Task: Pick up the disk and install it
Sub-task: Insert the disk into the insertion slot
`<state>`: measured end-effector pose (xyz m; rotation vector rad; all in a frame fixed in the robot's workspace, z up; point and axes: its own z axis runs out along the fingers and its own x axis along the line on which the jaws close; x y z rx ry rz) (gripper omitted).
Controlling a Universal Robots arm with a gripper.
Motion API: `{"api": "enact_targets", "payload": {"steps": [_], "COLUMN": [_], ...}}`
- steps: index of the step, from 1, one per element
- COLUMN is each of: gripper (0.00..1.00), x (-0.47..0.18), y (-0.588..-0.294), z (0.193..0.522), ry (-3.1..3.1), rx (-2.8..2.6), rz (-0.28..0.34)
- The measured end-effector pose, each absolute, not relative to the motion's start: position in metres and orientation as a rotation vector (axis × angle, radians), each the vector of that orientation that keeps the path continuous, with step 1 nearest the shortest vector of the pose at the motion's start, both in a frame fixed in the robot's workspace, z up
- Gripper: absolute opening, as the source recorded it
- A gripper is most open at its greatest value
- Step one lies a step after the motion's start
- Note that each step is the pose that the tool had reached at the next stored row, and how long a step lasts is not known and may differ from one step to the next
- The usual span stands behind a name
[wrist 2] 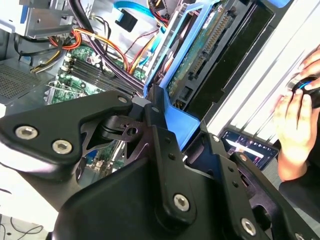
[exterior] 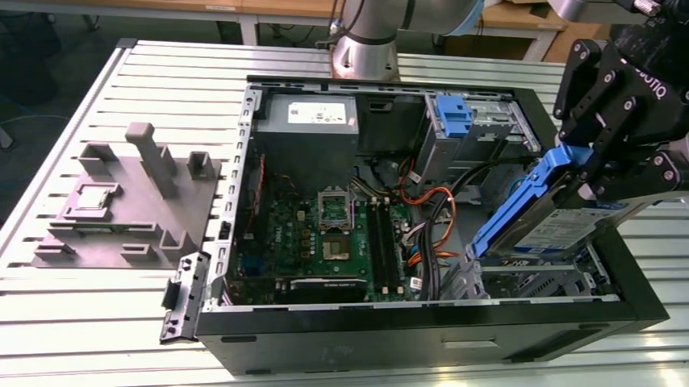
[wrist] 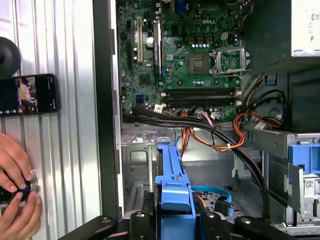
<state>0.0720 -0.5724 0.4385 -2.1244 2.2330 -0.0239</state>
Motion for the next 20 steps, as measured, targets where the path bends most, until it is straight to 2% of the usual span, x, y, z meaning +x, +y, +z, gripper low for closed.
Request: {"api": "enact_targets", "payload": {"steps": [12,20], "gripper": [0.37,0.37], "x": [0.063,0.06], "y": [-0.572,-0.572], "z": [0.436,0.432], "ry": [2.21,2.207], "rx": [-2.104,-2.101], "rz": [-0.067,-0.074]}}
